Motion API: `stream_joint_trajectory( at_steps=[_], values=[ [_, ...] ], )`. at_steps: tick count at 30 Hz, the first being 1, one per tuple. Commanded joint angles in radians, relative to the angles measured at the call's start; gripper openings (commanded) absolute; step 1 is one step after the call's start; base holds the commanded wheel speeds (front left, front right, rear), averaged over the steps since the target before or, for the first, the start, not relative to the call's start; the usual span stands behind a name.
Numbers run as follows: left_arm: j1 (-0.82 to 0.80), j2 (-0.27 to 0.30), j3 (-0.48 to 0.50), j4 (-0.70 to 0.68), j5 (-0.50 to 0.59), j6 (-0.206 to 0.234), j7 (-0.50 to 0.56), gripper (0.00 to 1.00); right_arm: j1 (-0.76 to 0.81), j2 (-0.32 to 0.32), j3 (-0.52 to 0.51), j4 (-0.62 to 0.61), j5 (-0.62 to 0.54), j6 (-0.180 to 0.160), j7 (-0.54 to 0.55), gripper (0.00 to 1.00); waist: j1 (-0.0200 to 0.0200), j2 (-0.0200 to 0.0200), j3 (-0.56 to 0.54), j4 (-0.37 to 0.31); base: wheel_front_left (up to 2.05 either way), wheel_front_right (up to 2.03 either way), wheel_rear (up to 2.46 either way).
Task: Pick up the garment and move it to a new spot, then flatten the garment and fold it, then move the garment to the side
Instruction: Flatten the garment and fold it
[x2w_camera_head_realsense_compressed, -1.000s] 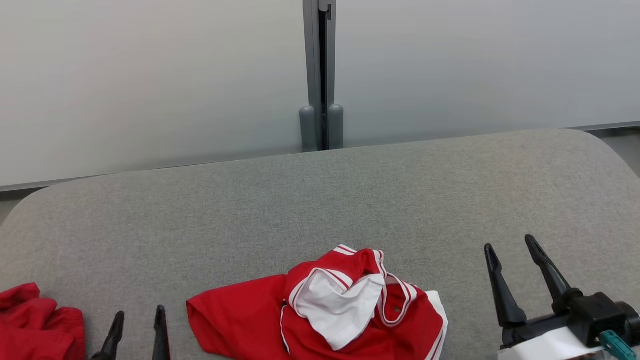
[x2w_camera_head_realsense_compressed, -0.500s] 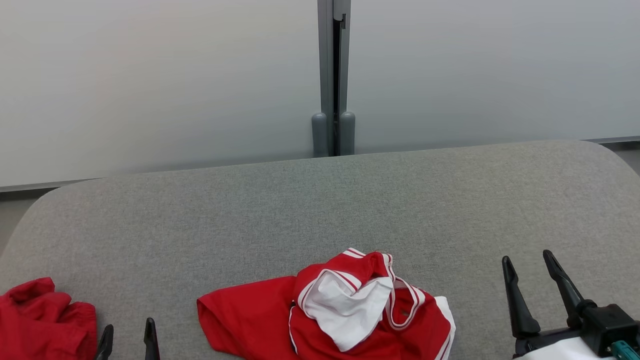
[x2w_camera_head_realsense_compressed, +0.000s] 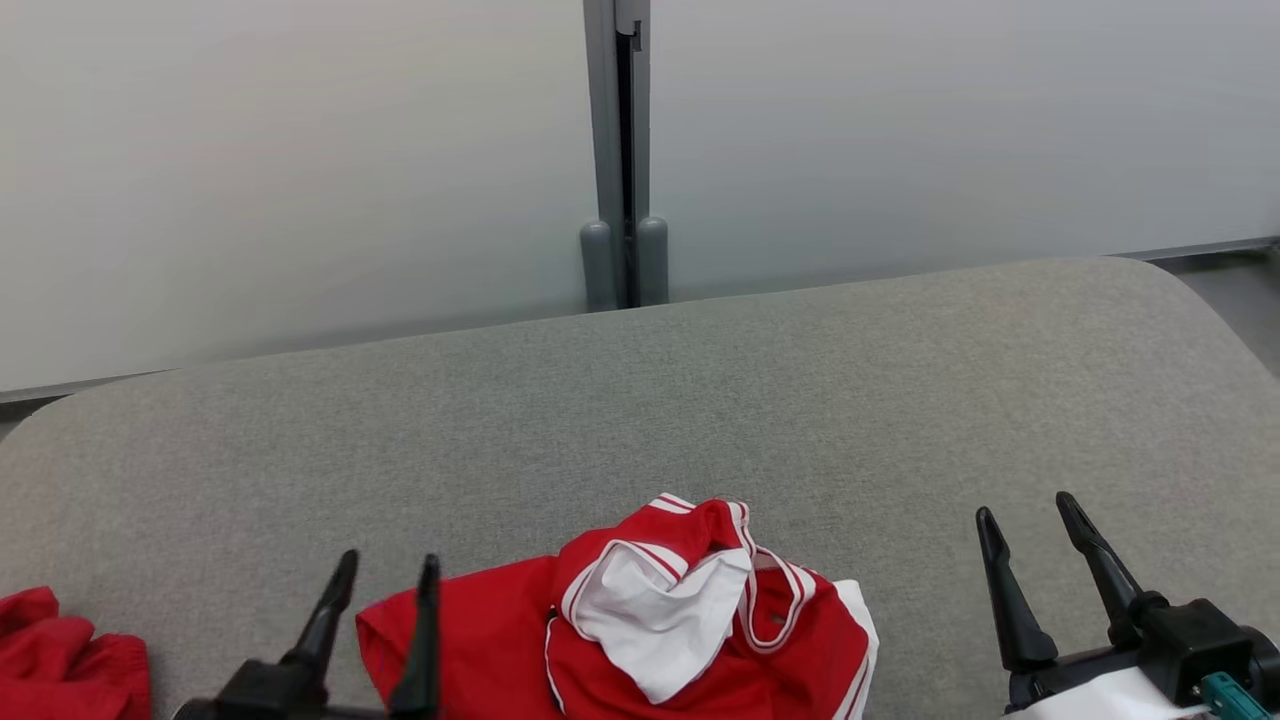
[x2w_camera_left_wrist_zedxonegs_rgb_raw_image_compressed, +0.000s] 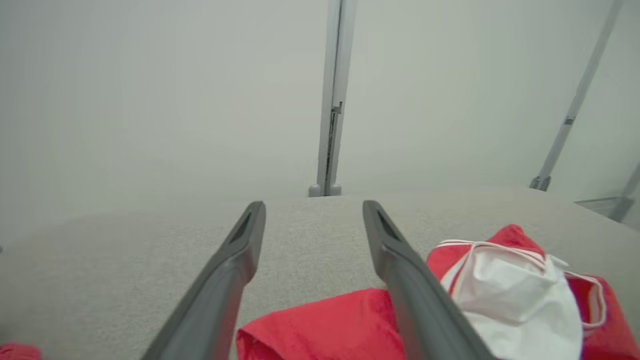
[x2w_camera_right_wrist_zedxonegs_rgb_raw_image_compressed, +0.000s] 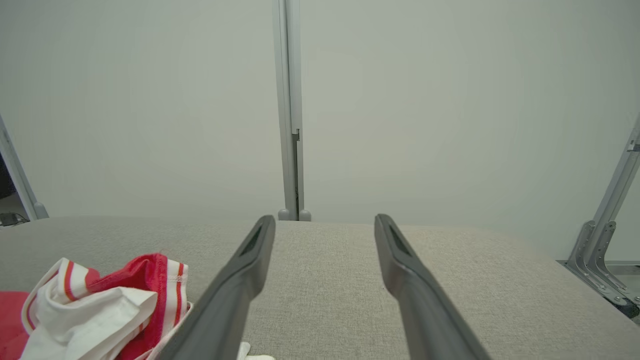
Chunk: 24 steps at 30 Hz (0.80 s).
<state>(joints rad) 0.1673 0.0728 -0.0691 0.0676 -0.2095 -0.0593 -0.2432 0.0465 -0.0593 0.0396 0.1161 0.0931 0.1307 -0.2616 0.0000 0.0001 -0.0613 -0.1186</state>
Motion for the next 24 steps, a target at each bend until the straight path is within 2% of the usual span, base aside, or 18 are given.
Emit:
stream_joint_trajectory(
  at_steps=[1, 6, 11, 18, 19, 21, 22, 24],
  values=[
    [-0.035, -0.003, -0.027, -0.008, 0.015, -0.012, 0.015, 1.00, -0.008, -0.004, -0.002, -0.001, 0.000, 0.000, -0.005, 1.00, 0.0000, -0.0001, 0.009, -0.019, 0.00, 0.00, 0.00],
    [-0.126, -0.003, -0.176, 0.028, 0.014, -0.054, 0.135, 1.00, -0.018, -0.002, 0.010, 0.000, 0.002, 0.000, -0.005, 1.00, 0.0000, -0.0001, 0.032, -0.072, 0.00, 0.00, 0.00],
    [-0.196, 0.008, -0.287, 0.097, -0.015, -0.068, 0.274, 1.00, -0.030, 0.001, 0.015, 0.000, 0.007, 0.000, -0.005, 1.00, 0.0000, -0.0001, 0.055, -0.136, 0.00, 0.00, 0.00],
    [-0.219, 0.042, -0.302, 0.154, -0.044, -0.068, 0.381, 1.00, -0.032, 0.005, 0.009, -0.003, 0.010, 0.000, -0.005, 1.00, 0.0000, -0.0001, 0.080, -0.192, 0.00, 0.00, 0.00],
    [-0.223, 0.047, -0.298, 0.160, -0.042, -0.063, 0.380, 0.84, -0.033, 0.005, 0.009, -0.003, 0.011, 0.000, -0.005, 1.00, 0.0000, -0.0001, 0.082, -0.195, 0.00, 0.00, 0.00],
    [-0.227, 0.057, -0.299, 0.176, -0.038, -0.062, 0.378, 0.04, -0.036, 0.006, 0.008, -0.003, 0.012, 0.000, -0.005, 1.00, 0.0000, -0.0001, 0.086, -0.200, 0.00, 0.00, 0.00],
    [-0.229, 0.058, -0.298, 0.181, -0.041, -0.063, 0.373, 0.00, -0.037, 0.006, 0.006, -0.004, 0.012, 0.000, -0.005, 1.00, 0.0000, -0.0001, 0.087, -0.200, 0.00, 0.00, 0.00],
    [-0.235, 0.058, -0.296, 0.188, -0.050, -0.063, 0.363, 0.00, -0.037, 0.007, 0.002, -0.005, 0.013, 0.000, -0.005, 1.00, 0.0000, -0.0001, 0.087, -0.199, 0.00, 0.00, 0.00]
  ],
)
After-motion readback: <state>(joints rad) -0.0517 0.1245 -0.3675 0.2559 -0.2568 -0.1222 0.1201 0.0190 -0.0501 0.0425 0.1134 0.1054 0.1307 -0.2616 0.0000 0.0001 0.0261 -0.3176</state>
